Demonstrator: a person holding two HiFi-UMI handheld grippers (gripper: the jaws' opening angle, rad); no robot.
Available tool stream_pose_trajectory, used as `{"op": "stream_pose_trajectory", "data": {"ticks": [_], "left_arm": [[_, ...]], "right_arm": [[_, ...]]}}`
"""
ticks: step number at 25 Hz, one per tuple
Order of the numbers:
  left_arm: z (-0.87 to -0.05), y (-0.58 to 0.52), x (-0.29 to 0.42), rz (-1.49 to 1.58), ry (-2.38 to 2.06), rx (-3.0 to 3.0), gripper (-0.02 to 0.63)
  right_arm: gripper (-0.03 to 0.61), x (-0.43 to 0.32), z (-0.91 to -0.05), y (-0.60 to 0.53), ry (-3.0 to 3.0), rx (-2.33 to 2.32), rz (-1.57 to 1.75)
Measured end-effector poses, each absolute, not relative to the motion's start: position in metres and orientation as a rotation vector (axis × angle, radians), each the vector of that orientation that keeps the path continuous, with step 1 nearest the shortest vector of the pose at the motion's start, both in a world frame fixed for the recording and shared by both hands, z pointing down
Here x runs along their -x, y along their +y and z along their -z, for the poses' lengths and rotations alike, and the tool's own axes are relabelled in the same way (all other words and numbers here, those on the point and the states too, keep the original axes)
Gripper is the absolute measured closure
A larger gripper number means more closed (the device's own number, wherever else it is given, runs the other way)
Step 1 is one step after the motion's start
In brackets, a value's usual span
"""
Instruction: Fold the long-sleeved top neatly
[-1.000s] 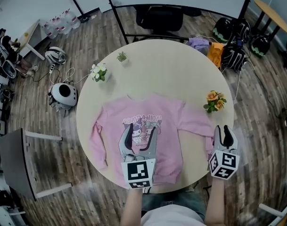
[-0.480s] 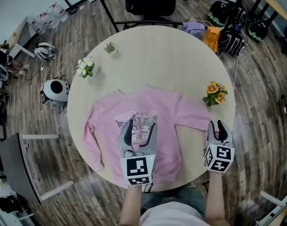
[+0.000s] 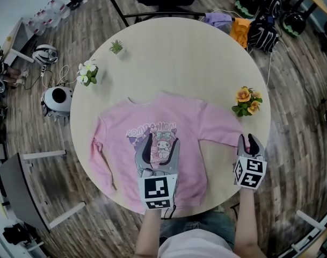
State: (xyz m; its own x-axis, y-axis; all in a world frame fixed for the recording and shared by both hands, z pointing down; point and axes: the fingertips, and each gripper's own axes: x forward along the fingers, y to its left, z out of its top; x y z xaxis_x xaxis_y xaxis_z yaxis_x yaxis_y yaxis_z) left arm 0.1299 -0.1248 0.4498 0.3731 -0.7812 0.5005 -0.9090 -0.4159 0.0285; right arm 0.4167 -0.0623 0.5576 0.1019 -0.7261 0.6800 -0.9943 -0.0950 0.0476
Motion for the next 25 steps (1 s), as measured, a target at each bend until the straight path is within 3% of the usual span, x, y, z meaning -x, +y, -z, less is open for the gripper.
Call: {"op": "stream_pose_trajectory", "data": {"ticks": [16,20,23,25], "left_arm": [[-0.479,-0.129,-0.134,-0.663,-1.434,-2.306,0.316],[-0.482,-0.128,-0.133,-0.665,-1.435,-2.296,0.316],[-0.481,-0.126,-0.133,-0.662,-1.438,-2.294,0.316],[-0.478,-0.125,-0.133,-0.658,-1.443,-2.296,0.316]], "right_arm": [[0.435,-0.433,-0.614,-0.06,-1.55,-1.729,-0.841],[0.467,-0.429,-0.616,-0.061,-1.578,-1.699,-0.854],[0.541,-0.426,-0.616,-0.061,-1.585,-1.677,-0.836],[0.543,-0.426,-0.613,-0.06,-1.588,-1.682,-0.828]]}}
